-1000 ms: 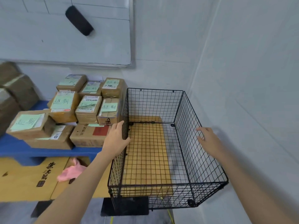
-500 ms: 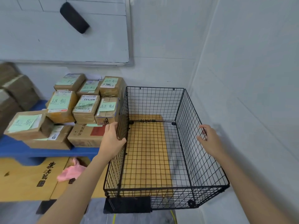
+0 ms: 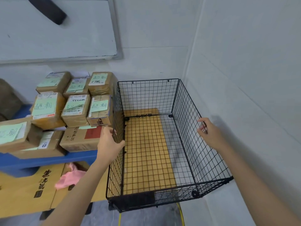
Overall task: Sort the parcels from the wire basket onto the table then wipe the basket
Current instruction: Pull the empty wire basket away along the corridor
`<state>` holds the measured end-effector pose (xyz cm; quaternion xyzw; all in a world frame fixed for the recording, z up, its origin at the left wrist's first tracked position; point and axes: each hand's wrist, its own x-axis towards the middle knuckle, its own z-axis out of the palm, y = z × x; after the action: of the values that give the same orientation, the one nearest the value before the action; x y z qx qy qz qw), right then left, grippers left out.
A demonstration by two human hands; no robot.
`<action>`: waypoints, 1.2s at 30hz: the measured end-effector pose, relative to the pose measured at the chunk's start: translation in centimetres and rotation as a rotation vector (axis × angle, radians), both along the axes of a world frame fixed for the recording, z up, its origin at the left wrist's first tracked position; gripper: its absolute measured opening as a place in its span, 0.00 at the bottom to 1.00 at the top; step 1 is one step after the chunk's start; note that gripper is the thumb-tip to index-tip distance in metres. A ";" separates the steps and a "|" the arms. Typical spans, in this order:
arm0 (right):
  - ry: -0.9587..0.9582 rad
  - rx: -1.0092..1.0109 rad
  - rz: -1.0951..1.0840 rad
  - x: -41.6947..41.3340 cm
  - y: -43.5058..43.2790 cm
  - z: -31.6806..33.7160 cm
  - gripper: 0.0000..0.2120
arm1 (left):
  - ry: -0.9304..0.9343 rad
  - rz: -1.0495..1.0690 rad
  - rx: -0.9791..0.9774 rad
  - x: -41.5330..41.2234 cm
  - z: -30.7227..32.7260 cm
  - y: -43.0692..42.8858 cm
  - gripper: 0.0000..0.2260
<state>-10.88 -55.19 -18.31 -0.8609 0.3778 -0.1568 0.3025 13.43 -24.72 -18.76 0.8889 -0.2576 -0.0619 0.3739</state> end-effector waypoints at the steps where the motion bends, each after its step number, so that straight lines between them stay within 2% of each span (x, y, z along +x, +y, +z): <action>1: -0.002 0.013 0.002 -0.1 0.2 0.1 0.15 | 0.009 -0.003 -0.003 0.0 0.0 0.0 0.21; 5: -0.025 0.048 0.007 -0.1 0.6 0.6 0.12 | 0.091 -0.051 -0.064 -0.3 0.1 -0.1 0.18; 13: -0.022 0.112 -0.001 -0.2 0.7 0.7 0.07 | 0.118 -0.068 -0.132 -0.3 0.1 0.2 0.15; 25: 0.077 0.109 0.059 -0.4 1.2 1.5 0.05 | 0.120 -0.063 -0.114 -1.4 0.9 1.0 0.13; 31: 0.022 0.081 0.072 -2.6 2.5 1.4 0.05 | 0.099 -0.064 -0.094 -3.6 1.4 2.6 0.14; 36: -0.076 0.098 0.052 -5.3 4.1 2.2 0.08 | 0.059 -0.073 -0.112 -6.0 3.0 4.2 0.14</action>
<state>-16.19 -51.11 -16.11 -0.8480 0.3506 -0.1628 0.3626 7.44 -20.52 -15.77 0.8544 -0.2818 -0.0873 0.4278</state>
